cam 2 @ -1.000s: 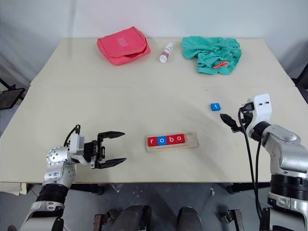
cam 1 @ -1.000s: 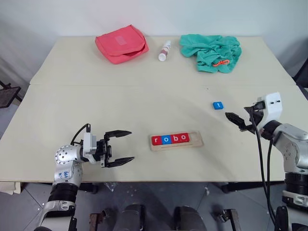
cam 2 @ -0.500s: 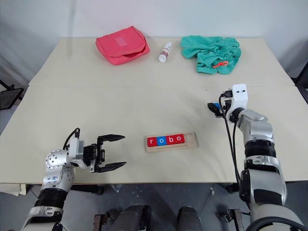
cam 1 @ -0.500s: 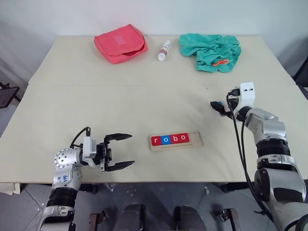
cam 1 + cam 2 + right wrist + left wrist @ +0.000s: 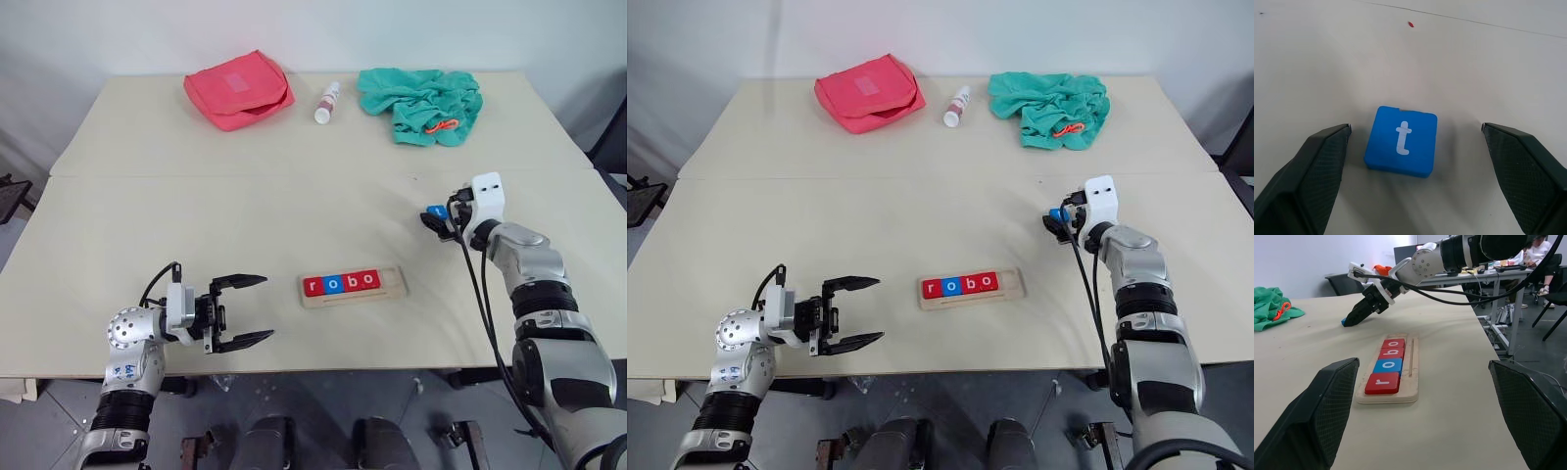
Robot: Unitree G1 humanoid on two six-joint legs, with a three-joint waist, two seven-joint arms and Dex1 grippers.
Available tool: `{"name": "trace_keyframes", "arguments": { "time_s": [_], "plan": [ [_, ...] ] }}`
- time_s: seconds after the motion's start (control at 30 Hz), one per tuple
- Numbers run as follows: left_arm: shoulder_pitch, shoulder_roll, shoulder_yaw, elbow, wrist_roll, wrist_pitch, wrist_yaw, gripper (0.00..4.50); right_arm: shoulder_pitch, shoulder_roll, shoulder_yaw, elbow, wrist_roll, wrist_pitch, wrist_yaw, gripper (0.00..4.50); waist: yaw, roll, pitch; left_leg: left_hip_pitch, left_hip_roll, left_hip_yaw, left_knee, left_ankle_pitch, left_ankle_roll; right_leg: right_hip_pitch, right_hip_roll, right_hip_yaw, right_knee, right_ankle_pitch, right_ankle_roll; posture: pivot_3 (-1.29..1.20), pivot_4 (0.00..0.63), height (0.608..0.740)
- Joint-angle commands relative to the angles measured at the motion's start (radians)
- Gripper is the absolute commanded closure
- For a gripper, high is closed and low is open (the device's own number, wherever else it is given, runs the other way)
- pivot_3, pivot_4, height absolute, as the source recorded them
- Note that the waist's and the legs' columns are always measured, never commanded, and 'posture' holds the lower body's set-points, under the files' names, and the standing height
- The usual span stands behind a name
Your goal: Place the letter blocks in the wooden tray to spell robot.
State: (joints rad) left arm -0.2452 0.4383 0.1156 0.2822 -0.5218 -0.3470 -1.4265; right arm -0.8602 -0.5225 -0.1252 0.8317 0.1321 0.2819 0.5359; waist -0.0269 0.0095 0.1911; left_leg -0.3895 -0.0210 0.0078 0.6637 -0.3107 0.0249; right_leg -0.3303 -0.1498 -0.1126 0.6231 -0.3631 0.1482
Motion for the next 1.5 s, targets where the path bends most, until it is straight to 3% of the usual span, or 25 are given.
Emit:
{"name": "trace_keyframes", "arguments": {
  "time_s": [0.03, 0.07, 0.17, 0.4, 0.57, 0.83, 0.97, 1.17, 1.47, 1.5],
  "plan": [
    [-0.004, 0.005, 0.004, -0.015, -0.012, -0.001, -0.002, 0.00, 0.035, 0.009, 0.012, -0.062, -0.008, 0.026, -0.003, 0.03, 0.000, 0.000, 0.000, 0.000, 0.000, 0.000, 0.000, 0.000, 0.000, 0.000, 0.000, 0.000, 0.000, 0.000, 0.000, 0.00, 0.150, 0.740],
    [-0.009, 0.004, 0.002, -0.010, -0.011, -0.001, -0.004, 0.00, 0.039, 0.011, 0.013, -0.072, -0.008, 0.030, -0.005, 0.03, 0.000, 0.000, 0.000, 0.000, 0.000, 0.000, 0.000, 0.000, 0.000, 0.000, 0.000, 0.000, 0.000, 0.000, 0.000, 0.00, 0.150, 0.740],
    [-0.025, -0.001, -0.003, 0.000, -0.010, -0.001, -0.010, 0.00, 0.043, 0.019, 0.019, -0.085, -0.015, 0.037, -0.013, 0.62, -0.001, 0.000, 0.000, 0.000, 0.000, 0.000, 0.000, 0.000, 0.000, 0.000, 0.000, 0.000, 0.000, 0.000, 0.000, 0.00, 0.150, 0.740],
    [-0.037, 0.001, -0.006, 0.010, -0.010, -0.004, -0.017, 0.00, 0.033, 0.029, -0.004, -0.080, -0.006, 0.040, -0.049, 3.02, 0.001, 0.000, 0.000, 0.000, 0.000, 0.000, 0.000, 0.000, 0.000, 0.000, 0.000, 0.000, 0.000, 0.000, 0.000, 0.00, 0.150, 0.740],
    [-0.032, 0.006, -0.002, 0.007, -0.016, 0.001, -0.026, 0.00, 0.102, 0.027, -0.053, -0.263, 0.036, 0.092, -0.095, 3.03, 0.002, 0.000, 0.000, 0.000, 0.000, -0.001, 0.000, 0.000, 0.000, 0.000, 0.000, 0.000, 0.000, 0.000, 0.000, 0.00, 0.150, 0.740],
    [-0.021, 0.028, 0.017, 0.027, -0.021, 0.008, -0.053, 0.00, 0.486, 0.089, -0.134, -1.041, 0.170, 0.441, -0.221, 3.03, 0.005, 0.000, 0.000, -0.001, 0.000, -0.001, -0.001, 0.000, 0.000, -0.002, 0.000, 0.001, 0.001, 0.000, 0.000, 0.00, 0.150, 0.740],
    [-0.039, 0.033, 0.022, 0.056, -0.018, 0.005, -0.062, 0.00, 0.618, 0.117, -0.158, -1.268, 0.211, 0.584, -0.277, 3.03, 0.014, 0.000, 0.000, -0.001, -0.001, 0.000, -0.001, 0.000, 0.000, -0.002, 0.000, 0.003, 0.001, 0.000, 0.000, 0.00, 0.150, 0.740],
    [-0.086, 0.017, 0.005, 0.092, -0.010, 0.003, -0.074, 0.00, 0.726, 0.180, -0.181, -1.386, 0.222, 0.666, -0.357, 3.03, 0.029, 0.000, 0.000, 0.000, -0.001, 0.001, 0.000, 0.000, 0.000, -0.002, 0.000, 0.005, 0.001, 0.000, 0.000, 0.00, 0.150, 0.740],
    [-0.103, 0.015, 0.005, 0.095, -0.007, 0.008, -0.075, 0.00, 0.741, 0.207, -0.196, -1.377, 0.220, 0.664, -0.396, 3.03, 0.025, 0.000, 0.000, 0.000, -0.001, 0.003, -0.001, 0.000, 0.000, -0.005, 0.000, 0.006, 0.003, 0.000, 0.000, 0.00, 0.150, 0.740],
    [-0.100, 0.016, 0.005, 0.091, -0.008, 0.009, -0.073, 0.00, 0.747, 0.209, -0.196, -1.378, 0.223, 0.664, -0.396, 2.68, 0.025, 0.000, 0.000, 0.000, -0.001, 0.003, -0.001, 0.000, 0.000, -0.006, 0.000, 0.006, 0.004, 0.000, 0.000, 0.00, 0.150, 0.740]
  ]
}}
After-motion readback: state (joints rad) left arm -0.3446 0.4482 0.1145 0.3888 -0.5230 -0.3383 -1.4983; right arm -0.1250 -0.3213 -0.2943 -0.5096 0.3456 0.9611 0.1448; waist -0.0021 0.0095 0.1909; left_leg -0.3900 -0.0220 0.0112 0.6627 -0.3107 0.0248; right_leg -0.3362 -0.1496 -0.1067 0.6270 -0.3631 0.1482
